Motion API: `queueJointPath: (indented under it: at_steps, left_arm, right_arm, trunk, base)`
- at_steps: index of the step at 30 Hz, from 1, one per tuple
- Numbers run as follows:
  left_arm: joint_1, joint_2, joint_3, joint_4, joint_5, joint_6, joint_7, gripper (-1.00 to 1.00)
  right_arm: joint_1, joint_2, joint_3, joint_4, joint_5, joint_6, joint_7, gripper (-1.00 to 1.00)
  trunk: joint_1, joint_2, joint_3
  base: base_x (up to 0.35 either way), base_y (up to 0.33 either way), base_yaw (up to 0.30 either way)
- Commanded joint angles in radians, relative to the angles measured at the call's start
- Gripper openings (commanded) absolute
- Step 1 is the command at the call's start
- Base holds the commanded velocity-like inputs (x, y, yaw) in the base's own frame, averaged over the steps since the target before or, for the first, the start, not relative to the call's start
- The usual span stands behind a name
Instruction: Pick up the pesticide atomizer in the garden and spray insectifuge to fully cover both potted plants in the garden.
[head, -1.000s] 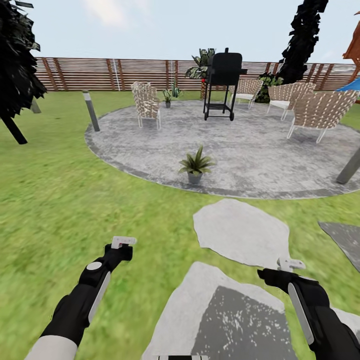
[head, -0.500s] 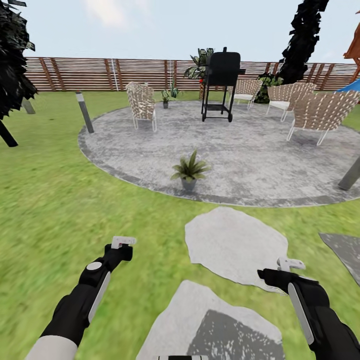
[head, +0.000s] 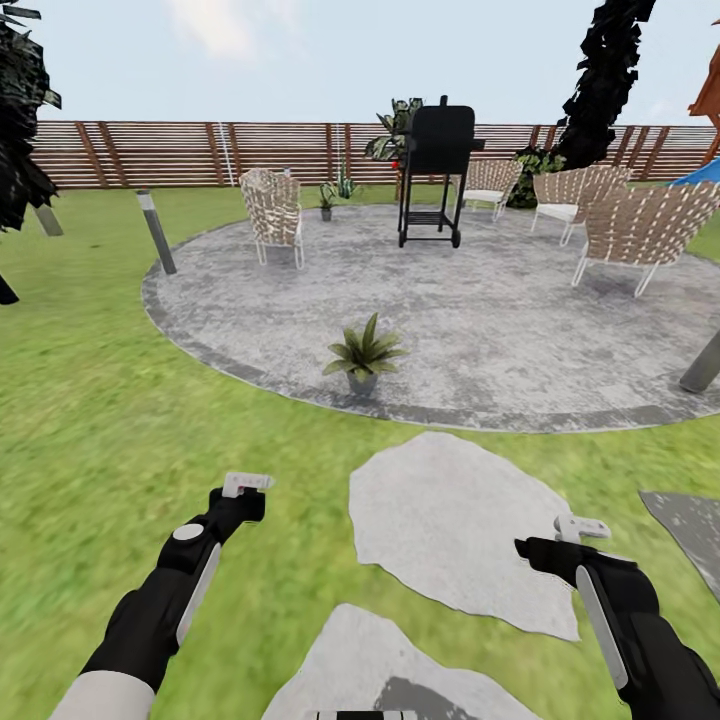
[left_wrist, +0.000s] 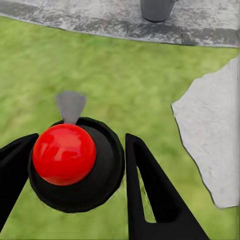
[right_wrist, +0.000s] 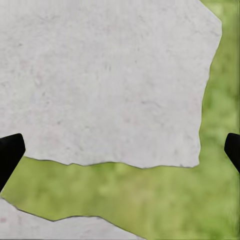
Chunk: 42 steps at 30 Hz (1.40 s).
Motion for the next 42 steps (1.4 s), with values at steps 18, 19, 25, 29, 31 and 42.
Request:
queueJointPath:
  at_steps: [18, 19, 25, 29, 31, 42]
  left_arm:
    - [0.000, 0.001, -0.001, -0.002, -0.004, 0.006, -0.003, -1.00]
    - [0.000, 0.001, -0.001, -0.002, -0.004, 0.006, -0.003, -1.00]
    - [0.000, 0.000, -0.001, -0.002, -0.004, 0.006, -0.003, -1.00]
    - [0.000, 0.000, -0.001, -0.002, -0.004, 0.006, -0.003, -1.00]
    - [0.000, 0.000, -0.001, -0.002, -0.004, 0.006, -0.003, -1.00]
    - [0.000, 0.000, -0.001, -0.002, -0.004, 0.006, -0.003, -1.00]
  right_arm:
    - [0.000, 0.000, -0.001, -0.001, -0.006, 0.004, 0.000, 1.00]
    - [0.000, 0.000, -0.001, -0.001, -0.006, 0.003, 0.000, 1.00]
    - [0.000, 0.000, -0.001, -0.001, 0.001, 0.002, -0.001, 1.00]
    - [0.000, 0.000, -0.001, -0.001, 0.002, 0.002, 0.000, 1.00]
    - [0.000, 0.000, -0.001, -0.001, 0.001, 0.002, 0.000, 1.00]
    - [0.000, 0.000, -0.002, -0.001, -0.001, 0.002, 0.000, 1.00]
  trunk:
    - [0.000, 0.000, -0.001]
    - [0.000, 0.000, -0.001]
    - [0.000, 0.000, -0.001]
    - [0.000, 0.000, -0.001]
    - [0.000, 0.000, -0.001]
    - [0.000, 0.000, -0.001]
  base:
    - [0.281, -0.227, 0.000]
    - [0.277, -0.227, 0.000]
    - [0.277, -0.227, 0.000]
    - [0.276, -0.227, 0.000]
    - [0.276, -0.227, 0.000]
    - [0.275, -0.227, 0.000]
